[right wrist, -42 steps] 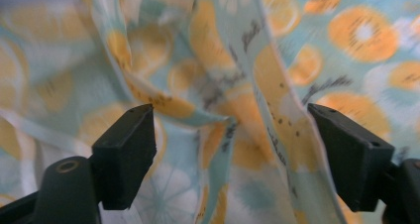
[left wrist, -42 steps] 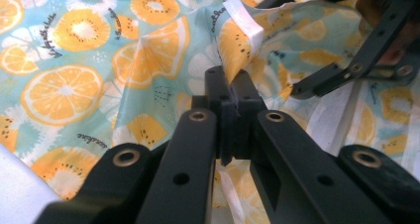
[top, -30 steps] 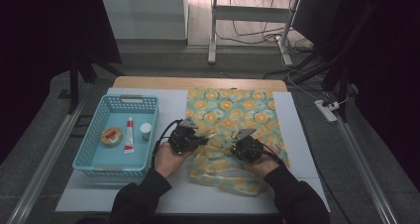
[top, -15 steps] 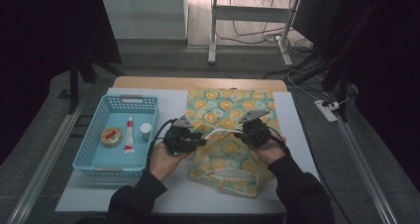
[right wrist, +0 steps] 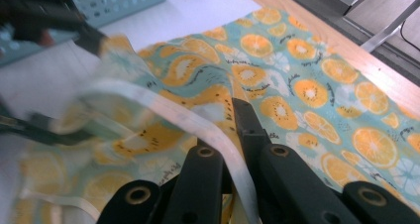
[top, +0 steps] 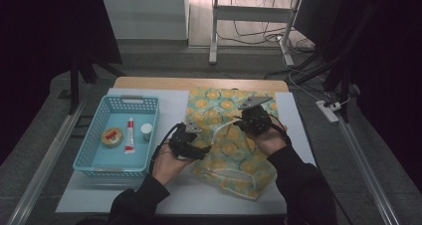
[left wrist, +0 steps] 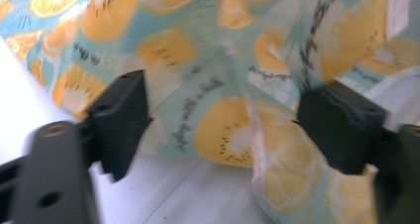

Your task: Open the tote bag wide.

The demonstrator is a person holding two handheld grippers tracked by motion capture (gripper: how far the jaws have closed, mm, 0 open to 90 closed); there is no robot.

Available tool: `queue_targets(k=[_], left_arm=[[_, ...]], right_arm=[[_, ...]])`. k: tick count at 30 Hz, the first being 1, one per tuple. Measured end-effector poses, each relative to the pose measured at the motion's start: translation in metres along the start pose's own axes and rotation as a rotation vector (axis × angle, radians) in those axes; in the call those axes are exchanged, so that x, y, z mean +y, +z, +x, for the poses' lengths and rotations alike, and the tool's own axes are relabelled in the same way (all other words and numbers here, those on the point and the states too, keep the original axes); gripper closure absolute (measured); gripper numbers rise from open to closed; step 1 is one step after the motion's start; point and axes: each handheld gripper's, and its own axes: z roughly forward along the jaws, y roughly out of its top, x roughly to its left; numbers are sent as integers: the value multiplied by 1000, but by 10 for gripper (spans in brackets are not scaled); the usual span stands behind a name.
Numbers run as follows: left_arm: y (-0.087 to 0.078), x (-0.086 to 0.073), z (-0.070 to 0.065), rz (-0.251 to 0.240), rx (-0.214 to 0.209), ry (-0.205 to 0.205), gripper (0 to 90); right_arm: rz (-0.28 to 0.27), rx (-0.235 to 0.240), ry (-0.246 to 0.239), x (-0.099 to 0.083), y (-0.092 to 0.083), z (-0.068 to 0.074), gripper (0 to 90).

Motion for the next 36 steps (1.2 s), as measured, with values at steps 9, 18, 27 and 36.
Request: queue_targets(k=[9, 18, 27, 36], left_arm=[[-12, 8, 19, -9, 41, -36, 617], [-51, 3, 38, -60, 15, -65, 448], [-78, -20, 59, -48, 6, -85, 297], [-100, -50, 77, -83, -7, -143, 193]], right_arm=[[-36, 19, 17, 17, -6, 0, 895], [-40, 21, -11, 42, 5, 9, 895], [-50, 26, -2, 61, 14, 9, 895], [-77, 15, 9, 76, 12, 3, 895]])
